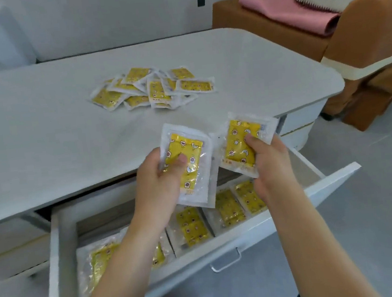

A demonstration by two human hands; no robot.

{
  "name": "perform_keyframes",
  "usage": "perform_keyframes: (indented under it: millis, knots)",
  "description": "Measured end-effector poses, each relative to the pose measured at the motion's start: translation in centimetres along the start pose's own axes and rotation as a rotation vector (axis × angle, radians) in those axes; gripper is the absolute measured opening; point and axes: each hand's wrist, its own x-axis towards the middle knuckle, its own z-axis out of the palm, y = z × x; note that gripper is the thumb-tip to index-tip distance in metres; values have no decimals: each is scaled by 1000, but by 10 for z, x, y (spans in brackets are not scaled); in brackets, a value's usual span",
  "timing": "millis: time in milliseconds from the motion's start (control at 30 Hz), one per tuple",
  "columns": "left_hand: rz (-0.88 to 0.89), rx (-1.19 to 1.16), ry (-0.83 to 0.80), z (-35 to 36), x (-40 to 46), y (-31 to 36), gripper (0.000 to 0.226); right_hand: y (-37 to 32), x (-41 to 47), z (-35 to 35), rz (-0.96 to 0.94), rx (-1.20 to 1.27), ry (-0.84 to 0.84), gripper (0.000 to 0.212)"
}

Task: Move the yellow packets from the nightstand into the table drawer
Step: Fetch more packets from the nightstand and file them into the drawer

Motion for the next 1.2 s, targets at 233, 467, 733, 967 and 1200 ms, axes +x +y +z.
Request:
perform_keyframes:
  millis: [233, 467, 733, 967, 1200]
  knots:
    - [-160, -83, 127, -63, -5, 1, 7, 20, -26, 26, 13, -148, -218, 27]
    - [-199, 84, 110, -94, -20, -20, 10, 52, -41, 32, 28, -316, -340, 16]
    - [-207, 37, 114, -101, -13, -37, 10, 55, -31, 41, 4, -367, -452, 18]
    - [-236, 110, 118, -95, -11, -51, 4, 54, -21, 35, 44, -396, -449, 17]
    - [-316, 54, -47, -46, -12, -46, 9, 16, 10, -4, -7, -423, -349, 16]
